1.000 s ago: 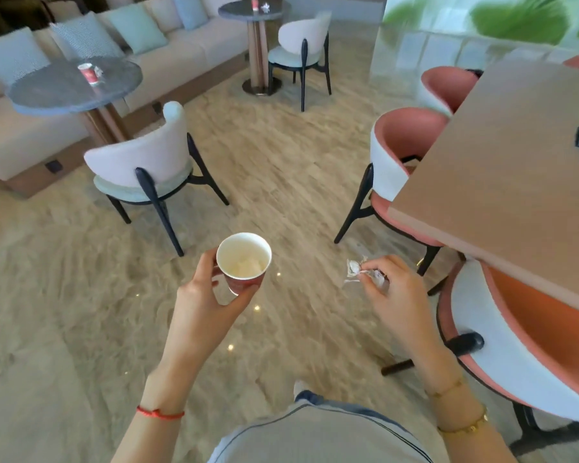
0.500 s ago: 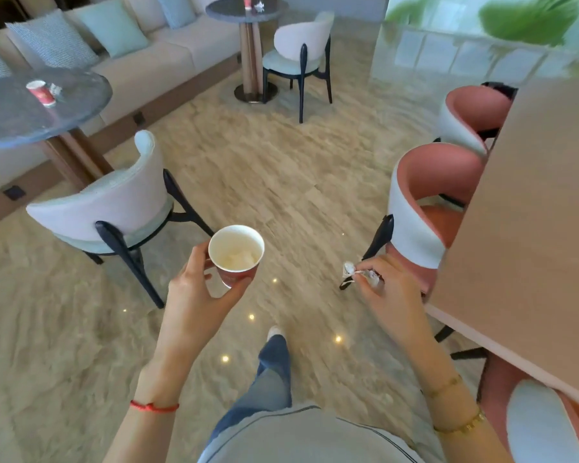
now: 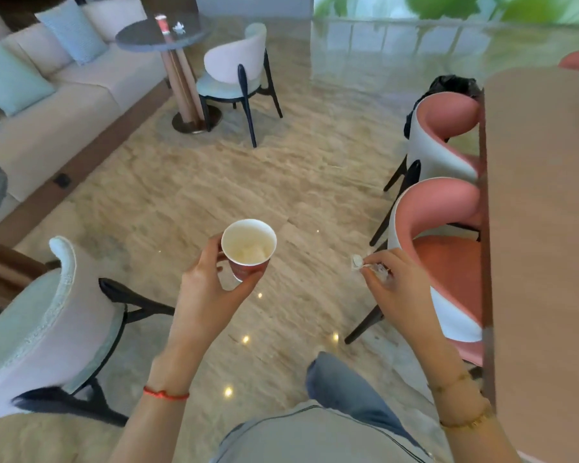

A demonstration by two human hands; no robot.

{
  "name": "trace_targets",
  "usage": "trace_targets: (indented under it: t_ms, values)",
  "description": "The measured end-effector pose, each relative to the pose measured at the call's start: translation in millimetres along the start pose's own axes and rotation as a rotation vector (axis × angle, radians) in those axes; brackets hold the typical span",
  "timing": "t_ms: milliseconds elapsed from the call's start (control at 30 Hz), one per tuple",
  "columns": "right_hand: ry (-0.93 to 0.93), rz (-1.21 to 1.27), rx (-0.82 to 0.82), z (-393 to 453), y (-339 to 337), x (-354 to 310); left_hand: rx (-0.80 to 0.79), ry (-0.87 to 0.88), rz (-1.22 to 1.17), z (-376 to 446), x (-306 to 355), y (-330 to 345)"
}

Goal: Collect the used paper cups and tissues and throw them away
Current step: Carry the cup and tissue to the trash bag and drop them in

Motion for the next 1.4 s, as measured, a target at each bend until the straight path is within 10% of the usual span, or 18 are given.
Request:
trace_targets:
  t_ms: [1400]
  values:
    - [0.232,-0.088,0.301,923,11,268,-0.351,0.31,-0.201,989,93,443]
Point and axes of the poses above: each hand's wrist, its own z-axis towards the middle knuckle, its own y-axis out of the palm, x = y × z, the point moved 7 cm from there along z, towards the middle knuckle, and after that the axes turned 1 degree about -x, right-handed, at the moved point
